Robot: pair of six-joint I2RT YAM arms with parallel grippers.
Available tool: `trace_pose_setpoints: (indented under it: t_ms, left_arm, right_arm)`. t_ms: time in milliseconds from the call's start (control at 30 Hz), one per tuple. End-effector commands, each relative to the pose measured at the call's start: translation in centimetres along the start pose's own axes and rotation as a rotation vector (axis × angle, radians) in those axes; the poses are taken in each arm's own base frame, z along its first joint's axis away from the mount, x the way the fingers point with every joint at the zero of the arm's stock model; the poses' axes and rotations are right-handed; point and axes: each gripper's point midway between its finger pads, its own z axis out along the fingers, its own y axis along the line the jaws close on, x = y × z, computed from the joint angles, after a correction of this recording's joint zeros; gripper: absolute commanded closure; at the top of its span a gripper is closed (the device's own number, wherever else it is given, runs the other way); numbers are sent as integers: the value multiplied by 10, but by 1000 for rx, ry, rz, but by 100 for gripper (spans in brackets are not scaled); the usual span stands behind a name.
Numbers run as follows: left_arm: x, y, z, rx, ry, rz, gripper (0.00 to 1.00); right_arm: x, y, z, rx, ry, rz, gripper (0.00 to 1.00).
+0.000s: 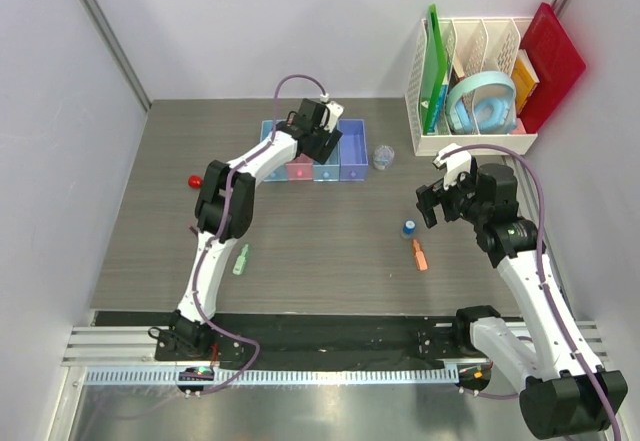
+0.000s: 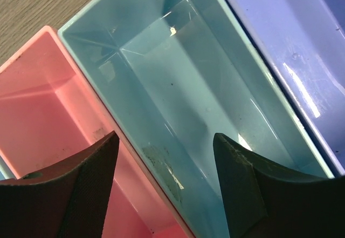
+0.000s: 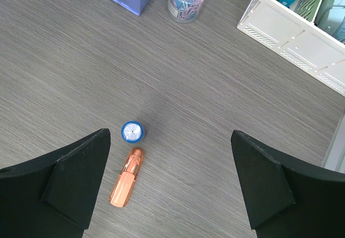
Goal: Sort the stationery into containers
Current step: Move the storage box to the center of the board.
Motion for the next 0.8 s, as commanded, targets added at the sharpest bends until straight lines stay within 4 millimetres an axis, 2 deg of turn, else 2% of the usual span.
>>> trace_pose_setpoints:
  t_ms: [0,200,233,333,433,467,533,567,667,700,733,767]
  left_arm:
    - [-24,-2,-28,-26,-38,-58,27]
    - [-60,7,-52,-53,-123,-127,23]
    - [-69,9,-62,-56,-144,-129,23]
    - [-82,18,-80,-80,-170,-122,20]
    - [-86,26,-94,-100,-187,-127,17]
    - [-92,30,-105,-106,-208,-136,16]
    - [-91,37,-114,-118,-209,-145,15]
    - [-96,42,-125,-126,-222,-150,14]
    - [-84,61,-139,-155,-194,-167,14]
    - [-85,68,-155,-165,-209,-171,14]
    - [-69,80,-153,-180,-177,-182,13]
    - [-64,85,-157,-174,-177,-184,12]
  right_arm:
    - [-14,-3,-3,15,-56,-16,0]
    - [-15,-3,-3,15,-58,-17,0]
    - [-15,-4,-4,17,-59,-16,0]
    - [-14,-3,-4,16,-57,-15,0]
    - [-14,-4,-3,20,-54,-15,0]
    - [-15,-5,-3,23,-57,-15,0]
    - [-15,-6,-1,24,-51,-14,0]
    - [-13,-6,2,18,-42,-14,0]
    - [-13,-9,17,4,-21,-12,0]
    - [-16,-11,23,-1,-19,-12,0]
    - [-17,-11,29,-12,-12,-6,0]
    - [-24,-15,35,-14,-13,-5,0]
